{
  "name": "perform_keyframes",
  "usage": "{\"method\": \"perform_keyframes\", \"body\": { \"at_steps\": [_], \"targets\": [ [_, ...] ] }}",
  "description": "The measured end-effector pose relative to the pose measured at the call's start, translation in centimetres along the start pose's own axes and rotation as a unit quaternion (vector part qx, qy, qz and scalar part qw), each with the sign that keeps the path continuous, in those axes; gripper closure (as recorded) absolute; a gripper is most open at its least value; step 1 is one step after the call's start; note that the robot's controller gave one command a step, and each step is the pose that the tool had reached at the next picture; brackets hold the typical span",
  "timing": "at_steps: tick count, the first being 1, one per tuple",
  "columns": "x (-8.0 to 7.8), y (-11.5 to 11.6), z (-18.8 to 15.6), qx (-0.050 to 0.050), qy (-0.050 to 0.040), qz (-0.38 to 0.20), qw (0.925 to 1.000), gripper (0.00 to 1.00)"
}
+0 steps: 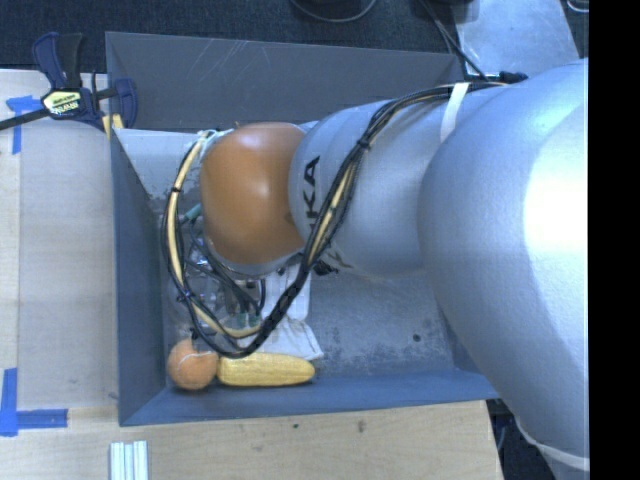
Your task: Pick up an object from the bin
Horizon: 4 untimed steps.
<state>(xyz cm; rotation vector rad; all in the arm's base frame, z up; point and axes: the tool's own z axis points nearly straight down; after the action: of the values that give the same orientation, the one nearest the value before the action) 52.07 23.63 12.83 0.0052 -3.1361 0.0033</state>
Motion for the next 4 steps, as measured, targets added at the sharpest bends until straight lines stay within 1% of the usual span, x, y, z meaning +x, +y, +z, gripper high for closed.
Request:
{"method": "perform_keyframes", "body": {
  "at_steps": [1, 2, 3, 4],
  "targets": [
    [-0.2, -0.1, -0.5, -0.002, -0.0036, 0.002, 1.0000, 0.00],
    [-5.2, -4.8, 4.6, -0.005, -0.0087, -0.045, 0.9989, 0.00],
    [-7.2, -6.2, 3.8, -0.003, -0.0062, -0.065, 0.9979, 0.00],
    [-4.9, -11.1, 2.8, -0.005, -0.0137, -0.153, 0.9882, 0.00]
  ]
}}
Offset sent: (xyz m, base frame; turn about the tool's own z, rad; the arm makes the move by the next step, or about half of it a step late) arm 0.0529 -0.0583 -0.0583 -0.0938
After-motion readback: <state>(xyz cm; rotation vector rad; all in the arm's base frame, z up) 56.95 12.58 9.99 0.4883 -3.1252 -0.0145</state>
